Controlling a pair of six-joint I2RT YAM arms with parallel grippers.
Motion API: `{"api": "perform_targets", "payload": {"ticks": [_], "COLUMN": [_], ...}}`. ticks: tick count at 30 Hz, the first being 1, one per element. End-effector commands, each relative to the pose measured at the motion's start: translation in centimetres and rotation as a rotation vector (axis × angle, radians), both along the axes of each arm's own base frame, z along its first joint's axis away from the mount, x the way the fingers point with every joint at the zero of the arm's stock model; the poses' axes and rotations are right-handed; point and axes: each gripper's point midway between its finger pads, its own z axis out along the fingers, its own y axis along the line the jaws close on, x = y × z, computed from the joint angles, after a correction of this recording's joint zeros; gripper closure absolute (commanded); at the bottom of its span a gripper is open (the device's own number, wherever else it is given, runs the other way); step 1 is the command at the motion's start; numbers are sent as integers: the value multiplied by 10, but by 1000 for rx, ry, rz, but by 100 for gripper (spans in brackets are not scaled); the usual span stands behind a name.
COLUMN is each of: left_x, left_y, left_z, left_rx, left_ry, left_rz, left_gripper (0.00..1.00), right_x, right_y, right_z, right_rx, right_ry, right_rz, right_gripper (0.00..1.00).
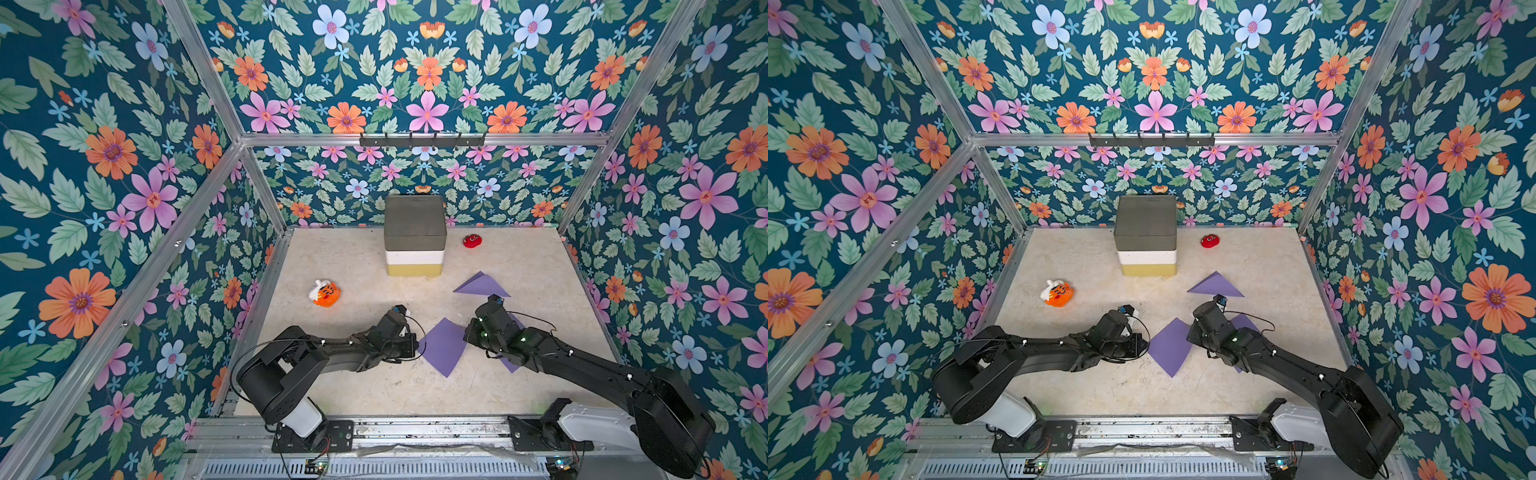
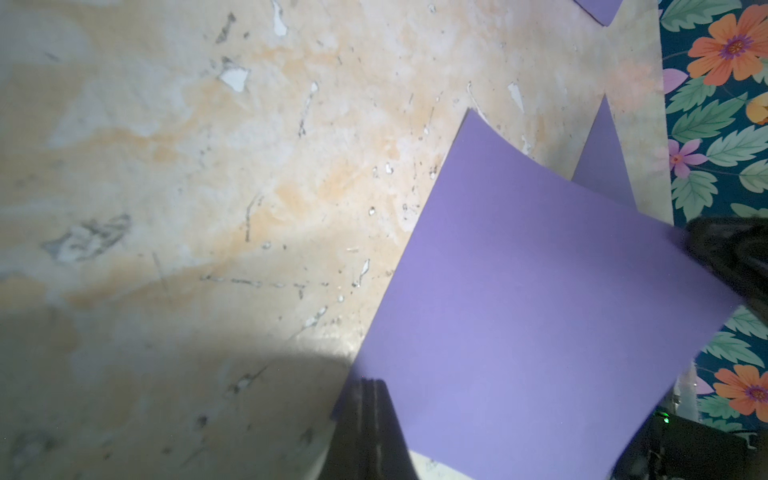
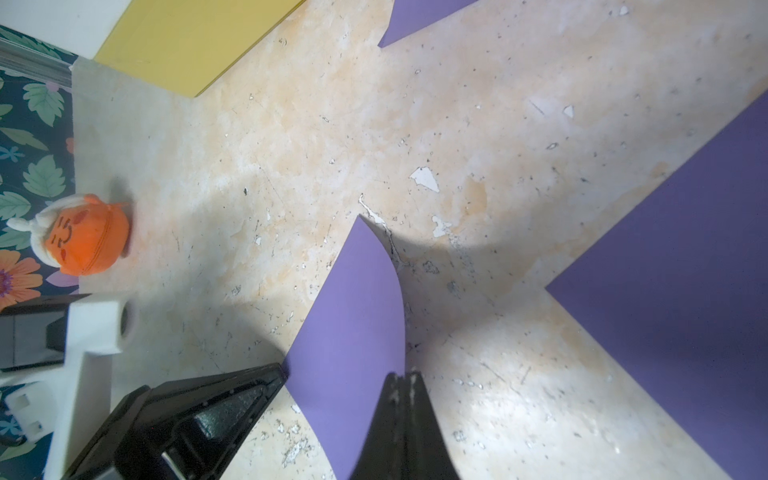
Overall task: Fold the square paper diagonally
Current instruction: Fold the paper at the center of the board.
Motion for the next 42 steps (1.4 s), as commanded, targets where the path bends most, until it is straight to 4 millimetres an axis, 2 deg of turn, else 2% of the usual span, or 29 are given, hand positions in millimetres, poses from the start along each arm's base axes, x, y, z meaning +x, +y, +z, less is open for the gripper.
{"api": "perform_targets", "payload": {"ticks": [1, 6, 11, 15, 18, 25, 30, 36, 38, 42], "left_x": [-1, -4, -6, -7, -10, -14, -16, -16, -16, -17], "left_y": [10, 15, 17, 16, 16, 22, 22, 23, 24, 24], "left_z": [-13, -22, -22, -20, -23, -31, -33, -34, -34, -35], "left_rx": [64, 87, 85, 64, 62, 42, 35, 42, 46, 50], "left_ry": [7, 23, 19, 18, 22, 43, 53, 53, 53, 58], "left_rz": [12, 15, 15, 13, 7, 32, 29, 29, 28, 27], "left_gripper": [100, 100, 100, 100, 100, 100, 100, 100, 100, 100], "right_x": [2, 6, 9, 8, 9, 9, 8, 8, 6, 3], "right_y": [9, 37, 74, 97, 107, 117, 126, 119, 116, 115], "right_z": [6, 22, 41, 33, 16, -9, -15, -27, -43, -54], "right_rx": [57, 226, 388, 412, 428, 473, 493, 419, 371, 316], "right_ry": [-8, -25, -88, -65, -27, 18, 27, 29, 54, 67], "right_rz": [3, 41, 99, 126, 116, 92, 106, 95, 93, 106], "right_gripper": [100, 100, 100, 100, 100, 100, 100, 100, 100, 100]}}
